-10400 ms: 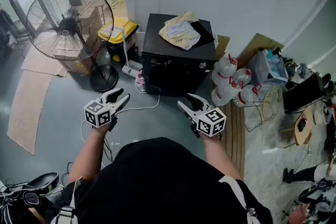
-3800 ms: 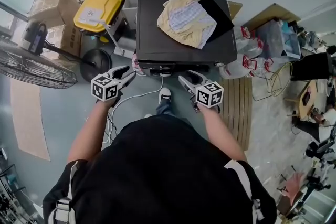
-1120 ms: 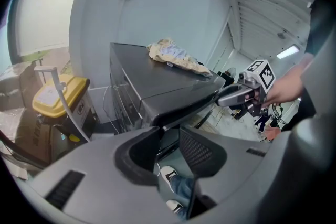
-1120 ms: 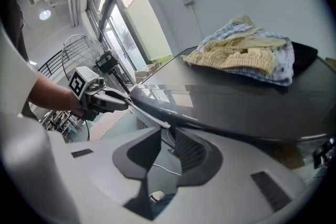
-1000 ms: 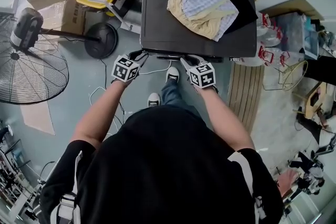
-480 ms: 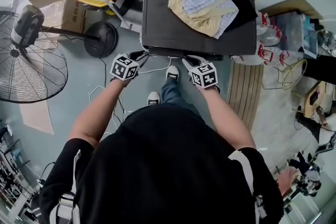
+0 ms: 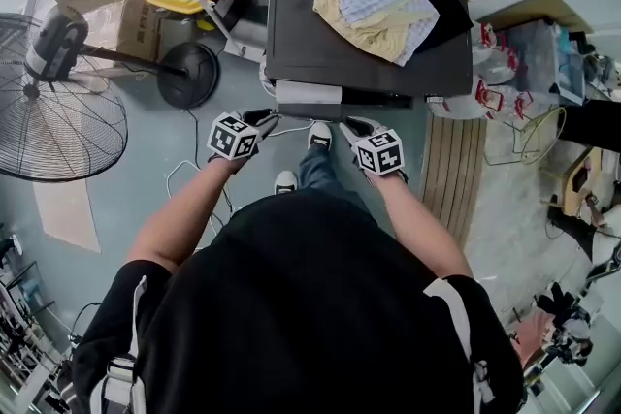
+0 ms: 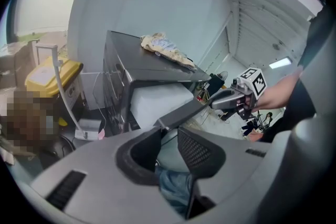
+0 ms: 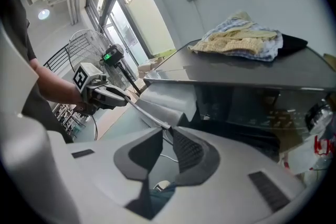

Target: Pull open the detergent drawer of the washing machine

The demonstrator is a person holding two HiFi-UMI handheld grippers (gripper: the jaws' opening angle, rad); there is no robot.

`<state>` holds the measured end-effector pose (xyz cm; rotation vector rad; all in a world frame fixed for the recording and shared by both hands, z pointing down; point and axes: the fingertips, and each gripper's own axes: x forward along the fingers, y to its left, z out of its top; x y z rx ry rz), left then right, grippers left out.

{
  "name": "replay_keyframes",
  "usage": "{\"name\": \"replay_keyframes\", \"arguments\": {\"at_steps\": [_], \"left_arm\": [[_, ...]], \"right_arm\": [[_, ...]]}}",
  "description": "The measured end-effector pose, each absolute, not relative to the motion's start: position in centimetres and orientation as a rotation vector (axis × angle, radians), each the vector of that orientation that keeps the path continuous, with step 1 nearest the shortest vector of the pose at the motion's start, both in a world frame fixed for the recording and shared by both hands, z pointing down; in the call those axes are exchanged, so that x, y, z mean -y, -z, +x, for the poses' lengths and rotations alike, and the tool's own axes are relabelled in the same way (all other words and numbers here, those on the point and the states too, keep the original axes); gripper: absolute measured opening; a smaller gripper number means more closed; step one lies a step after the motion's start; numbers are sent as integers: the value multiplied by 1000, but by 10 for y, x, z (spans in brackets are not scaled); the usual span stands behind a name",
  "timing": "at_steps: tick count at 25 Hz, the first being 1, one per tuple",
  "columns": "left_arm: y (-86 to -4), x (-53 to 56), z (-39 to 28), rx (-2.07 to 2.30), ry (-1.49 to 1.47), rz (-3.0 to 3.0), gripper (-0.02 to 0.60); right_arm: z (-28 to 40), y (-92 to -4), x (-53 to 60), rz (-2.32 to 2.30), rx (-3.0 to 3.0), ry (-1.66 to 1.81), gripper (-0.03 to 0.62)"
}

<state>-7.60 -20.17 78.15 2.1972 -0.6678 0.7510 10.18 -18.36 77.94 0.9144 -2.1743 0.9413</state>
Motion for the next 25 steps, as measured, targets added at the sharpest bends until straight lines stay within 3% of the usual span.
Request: {"name": "replay_keyframes", "arguments": {"at_steps": [25], "left_arm": [[-773, 115, -80, 612, -716, 2146, 104]], "right_arm": [[99, -773, 96, 940, 2153, -960, 60]]}}
